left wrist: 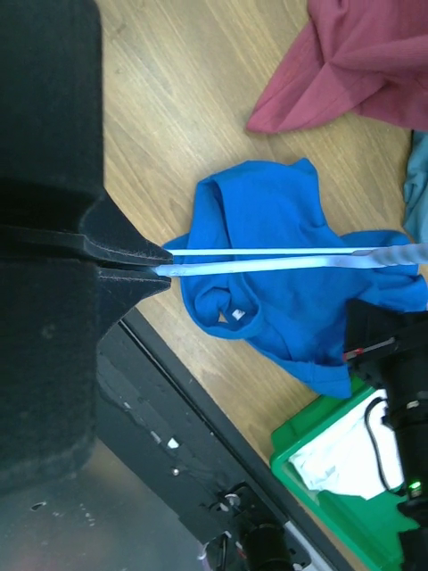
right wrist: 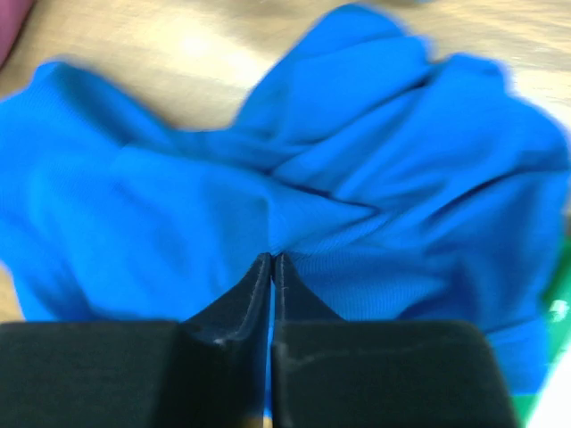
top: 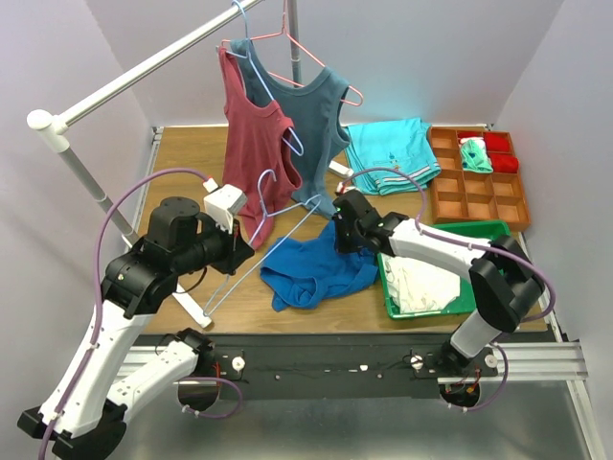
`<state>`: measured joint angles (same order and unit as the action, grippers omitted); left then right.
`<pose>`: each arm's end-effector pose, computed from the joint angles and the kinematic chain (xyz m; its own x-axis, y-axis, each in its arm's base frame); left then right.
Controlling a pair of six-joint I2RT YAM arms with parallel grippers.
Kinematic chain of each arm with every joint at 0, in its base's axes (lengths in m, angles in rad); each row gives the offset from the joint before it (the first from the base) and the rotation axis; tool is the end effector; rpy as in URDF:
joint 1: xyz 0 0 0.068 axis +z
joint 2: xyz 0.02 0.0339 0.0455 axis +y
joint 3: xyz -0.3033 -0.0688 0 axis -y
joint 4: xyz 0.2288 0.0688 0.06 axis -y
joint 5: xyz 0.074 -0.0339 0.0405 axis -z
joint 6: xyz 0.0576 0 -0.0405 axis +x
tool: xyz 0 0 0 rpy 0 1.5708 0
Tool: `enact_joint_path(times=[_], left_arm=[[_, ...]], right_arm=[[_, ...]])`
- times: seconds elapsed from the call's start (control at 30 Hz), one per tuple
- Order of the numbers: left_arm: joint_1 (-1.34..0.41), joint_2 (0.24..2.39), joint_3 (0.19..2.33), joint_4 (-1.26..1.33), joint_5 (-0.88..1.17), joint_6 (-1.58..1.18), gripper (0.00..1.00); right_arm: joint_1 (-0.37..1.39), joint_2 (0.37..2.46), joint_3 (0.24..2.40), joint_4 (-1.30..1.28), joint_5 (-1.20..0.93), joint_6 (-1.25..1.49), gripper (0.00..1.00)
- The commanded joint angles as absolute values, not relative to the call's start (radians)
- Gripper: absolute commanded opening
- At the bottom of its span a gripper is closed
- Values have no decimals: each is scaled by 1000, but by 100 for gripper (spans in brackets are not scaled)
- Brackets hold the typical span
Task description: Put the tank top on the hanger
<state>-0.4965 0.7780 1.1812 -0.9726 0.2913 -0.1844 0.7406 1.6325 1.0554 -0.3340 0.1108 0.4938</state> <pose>0.0797 -0.0620 0.4017 -0.5887 0.1192 -0.7996 0.5707 0.7618 -0.3066 0.2579 0.2272 0.2380 -0.8077 -0.1001 -0.5811 -0.2700 0.9389 0.2136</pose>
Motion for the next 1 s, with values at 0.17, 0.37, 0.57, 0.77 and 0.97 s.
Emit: enact_joint_path(times=[0.17,0.37,0.57,0.77,0.97], left_arm=[[-491,811,1215,-937,106,-230,0],[-491,842,1206,-925,136,-235,0],[-491,842,1206,-928,156,-226,0],[-491,838,1209,-934,175,-224,0],[-491,825,1206,-936,248,-218,0]], right_arm=[[951,1560,1055,-327,78,569,1],[1026,1606,1037,-328,95,595,13],[1026,1524,1051,-422,238,607,59],[1025,1444,1055,-557,396,669,63],[1026,1260,886,-663,379,805,59]])
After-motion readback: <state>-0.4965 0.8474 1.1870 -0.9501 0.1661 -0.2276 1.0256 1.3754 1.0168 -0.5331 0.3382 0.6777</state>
